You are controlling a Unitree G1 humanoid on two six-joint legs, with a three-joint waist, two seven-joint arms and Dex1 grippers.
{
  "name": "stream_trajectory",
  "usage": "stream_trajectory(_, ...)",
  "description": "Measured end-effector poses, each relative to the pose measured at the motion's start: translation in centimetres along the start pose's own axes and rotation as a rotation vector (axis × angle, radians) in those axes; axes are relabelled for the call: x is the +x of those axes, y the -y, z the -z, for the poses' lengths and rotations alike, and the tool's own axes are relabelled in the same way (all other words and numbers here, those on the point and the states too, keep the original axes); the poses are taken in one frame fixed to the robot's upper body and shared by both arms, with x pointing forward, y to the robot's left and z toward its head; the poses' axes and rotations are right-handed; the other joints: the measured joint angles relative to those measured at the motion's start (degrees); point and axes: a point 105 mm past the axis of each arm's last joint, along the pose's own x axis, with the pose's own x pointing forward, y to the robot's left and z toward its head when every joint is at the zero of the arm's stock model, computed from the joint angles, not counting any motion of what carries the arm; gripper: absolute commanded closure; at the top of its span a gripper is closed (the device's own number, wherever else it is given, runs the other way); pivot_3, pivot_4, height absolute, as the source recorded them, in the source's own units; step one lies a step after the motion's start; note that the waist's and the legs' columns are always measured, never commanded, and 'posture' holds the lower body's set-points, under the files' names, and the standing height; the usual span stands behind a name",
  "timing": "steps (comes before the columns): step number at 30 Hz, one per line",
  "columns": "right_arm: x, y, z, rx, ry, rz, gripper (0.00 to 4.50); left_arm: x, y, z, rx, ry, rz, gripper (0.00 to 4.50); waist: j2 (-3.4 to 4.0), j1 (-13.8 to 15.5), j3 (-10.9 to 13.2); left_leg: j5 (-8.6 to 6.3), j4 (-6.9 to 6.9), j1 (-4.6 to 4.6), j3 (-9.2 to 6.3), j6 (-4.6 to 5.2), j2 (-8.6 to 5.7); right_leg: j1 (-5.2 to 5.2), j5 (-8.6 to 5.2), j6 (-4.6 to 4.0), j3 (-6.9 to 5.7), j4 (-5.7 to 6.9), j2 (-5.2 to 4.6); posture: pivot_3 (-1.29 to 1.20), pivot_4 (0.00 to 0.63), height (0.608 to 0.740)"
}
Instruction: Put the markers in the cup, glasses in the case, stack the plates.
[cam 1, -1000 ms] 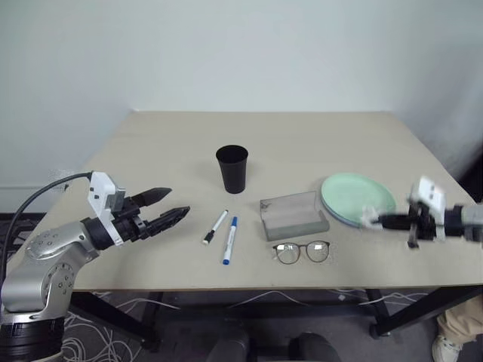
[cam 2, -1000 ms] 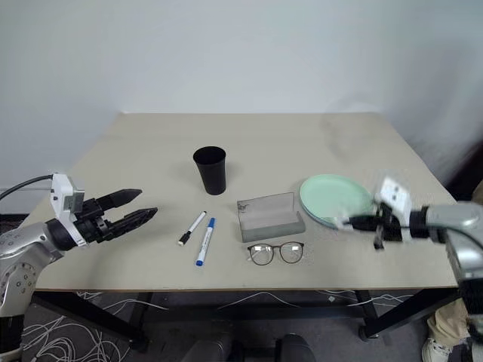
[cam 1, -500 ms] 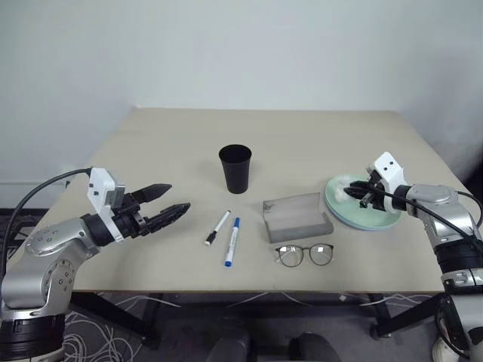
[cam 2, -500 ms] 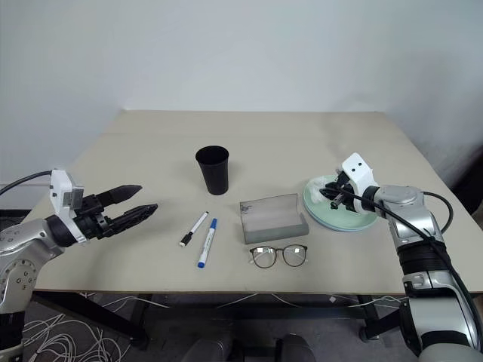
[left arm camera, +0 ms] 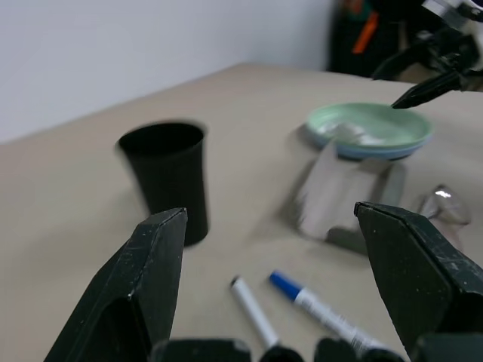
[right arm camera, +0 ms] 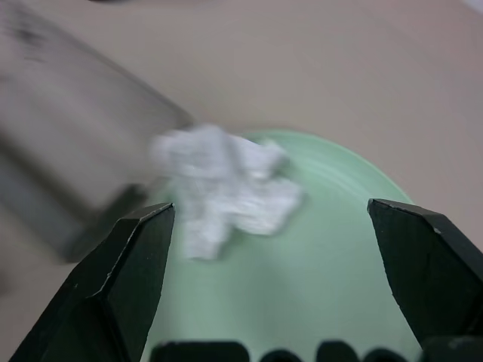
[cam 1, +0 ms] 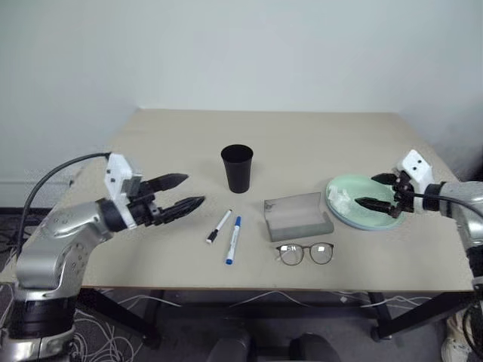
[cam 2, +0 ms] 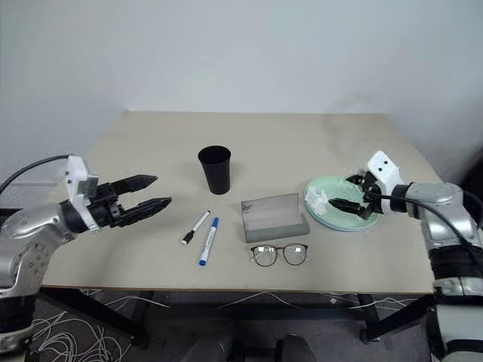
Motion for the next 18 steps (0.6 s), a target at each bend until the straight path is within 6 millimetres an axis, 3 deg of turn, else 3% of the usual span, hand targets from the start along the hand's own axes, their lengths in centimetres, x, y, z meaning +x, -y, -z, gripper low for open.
stream_trajectory(7, -1.5, -1.1, -1.3, -0.003, 0.046, -0.074, 0.02, 7.7, 2.4, -0.5, 0.083, -0.042, 0.262, 0.73, -0.02, -0.17, 0.0, 0.01, 0.09, -0.04, 0.04, 0.01, 0.03, 0.04, -0.02, 0.07, 0.03, 0.09, 0.07, 0.0, 0.0, 0.731)
stream_trajectory(12, -1.8, -1.5, -1.3, -0.012, 0.034, -0.079, 0.02, 12.1, 4.6, 1.3, 0.222, -0.169, 0.414, 0.73, -0.02, -0.22, 0.0, 0.05, 0.11, -0.07, 0.08, 0.09, 0.01, 0.06, 0.08, -0.1, 0.06, 0.05, 0.08, 0.0, 0.0, 0.731)
stream_trajectory(18, -1.8, -1.9, -0.3, 0.008, 0.01, -0.053, 0.02, 13.9, 8.1, 4.4, 0.288, -0.276, 0.598, 0.73, -0.03, -0.15, 0.0, 0.05, 0.11, -0.23, 0.05, 0.13, 0.04, -0.05, 0.08, -0.11, 0.27, 0.0, 0.07, 0.0, 0.0, 0.731)
